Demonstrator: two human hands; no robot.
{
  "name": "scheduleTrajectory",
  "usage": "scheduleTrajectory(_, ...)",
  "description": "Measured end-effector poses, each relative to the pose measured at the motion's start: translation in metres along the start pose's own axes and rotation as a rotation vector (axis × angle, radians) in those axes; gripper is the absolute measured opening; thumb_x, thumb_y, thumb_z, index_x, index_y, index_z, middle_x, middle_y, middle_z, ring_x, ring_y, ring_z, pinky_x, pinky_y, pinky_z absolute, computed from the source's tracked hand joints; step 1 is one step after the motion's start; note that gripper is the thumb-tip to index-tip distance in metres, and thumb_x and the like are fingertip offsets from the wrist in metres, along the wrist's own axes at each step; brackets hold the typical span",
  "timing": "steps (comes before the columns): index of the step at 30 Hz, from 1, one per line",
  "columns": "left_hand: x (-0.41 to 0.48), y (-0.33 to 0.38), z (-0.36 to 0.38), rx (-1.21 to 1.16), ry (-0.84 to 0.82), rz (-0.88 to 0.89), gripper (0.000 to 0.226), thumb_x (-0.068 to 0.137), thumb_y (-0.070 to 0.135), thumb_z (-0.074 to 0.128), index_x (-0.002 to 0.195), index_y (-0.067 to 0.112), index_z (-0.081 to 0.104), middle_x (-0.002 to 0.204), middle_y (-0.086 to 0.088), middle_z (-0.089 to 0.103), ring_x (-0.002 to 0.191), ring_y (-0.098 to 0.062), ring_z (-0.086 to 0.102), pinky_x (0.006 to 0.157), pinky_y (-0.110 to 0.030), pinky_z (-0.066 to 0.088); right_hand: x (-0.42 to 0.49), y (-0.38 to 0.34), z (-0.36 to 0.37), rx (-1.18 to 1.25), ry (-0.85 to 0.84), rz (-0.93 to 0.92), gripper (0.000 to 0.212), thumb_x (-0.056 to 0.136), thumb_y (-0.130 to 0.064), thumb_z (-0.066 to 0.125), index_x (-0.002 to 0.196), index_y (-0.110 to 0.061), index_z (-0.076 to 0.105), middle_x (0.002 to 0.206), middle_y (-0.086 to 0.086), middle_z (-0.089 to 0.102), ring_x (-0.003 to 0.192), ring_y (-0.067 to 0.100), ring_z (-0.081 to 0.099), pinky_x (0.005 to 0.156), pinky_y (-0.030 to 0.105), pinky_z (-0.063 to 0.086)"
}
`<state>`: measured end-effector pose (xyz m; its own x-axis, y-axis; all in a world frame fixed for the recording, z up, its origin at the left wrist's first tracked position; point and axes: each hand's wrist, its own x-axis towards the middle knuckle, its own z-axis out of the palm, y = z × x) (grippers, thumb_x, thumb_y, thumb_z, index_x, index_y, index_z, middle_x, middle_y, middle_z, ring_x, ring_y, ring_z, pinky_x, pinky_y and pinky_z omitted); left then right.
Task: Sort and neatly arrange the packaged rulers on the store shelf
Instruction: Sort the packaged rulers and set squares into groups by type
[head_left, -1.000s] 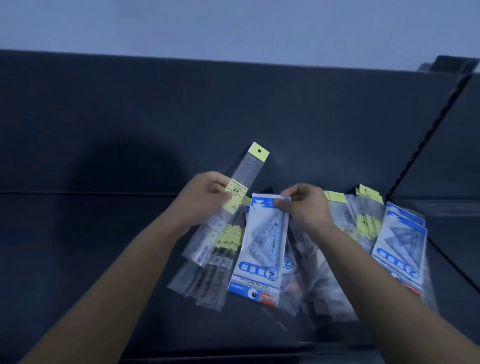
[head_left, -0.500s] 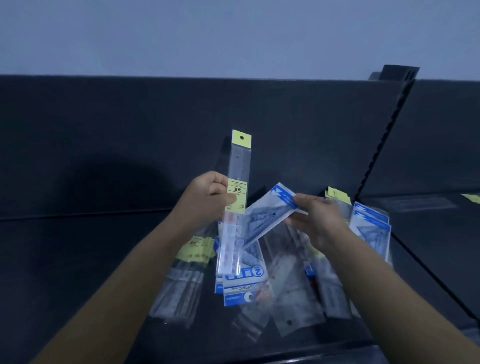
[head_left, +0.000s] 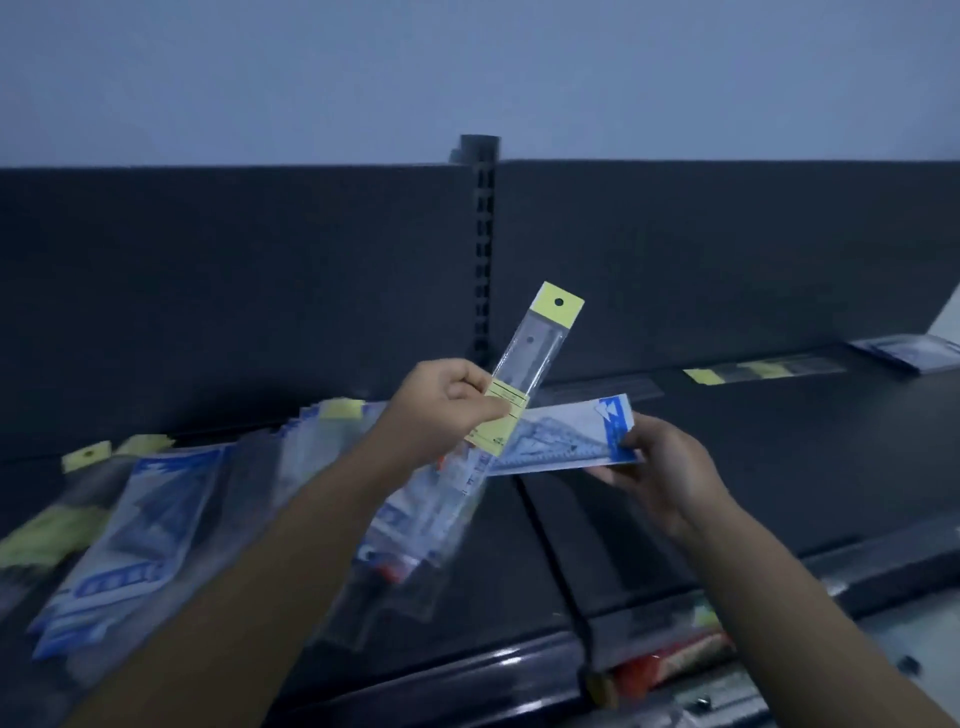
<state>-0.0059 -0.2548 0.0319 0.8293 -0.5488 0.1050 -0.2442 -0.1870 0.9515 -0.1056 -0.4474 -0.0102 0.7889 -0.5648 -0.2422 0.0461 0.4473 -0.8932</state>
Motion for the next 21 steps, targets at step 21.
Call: scheduleTrajectory(21,0.091,0.007,0.179,-0.527,0.228,-0.184,0.027,0.083,-0.004,0.057,0.100,0.016,0.055,0.072,-0.006,0.072,0.068,-0.030,0.072,0.055,-0.032,0.057,0.118,-0.065,-0.182,-0.659,0.121,-0.246,0.031,0.074,0.005,0.055,0.087,-0.022,0.061,0.080,-0.002,0.065,0.066,0.013,0.057,0.060,0.025,0.041)
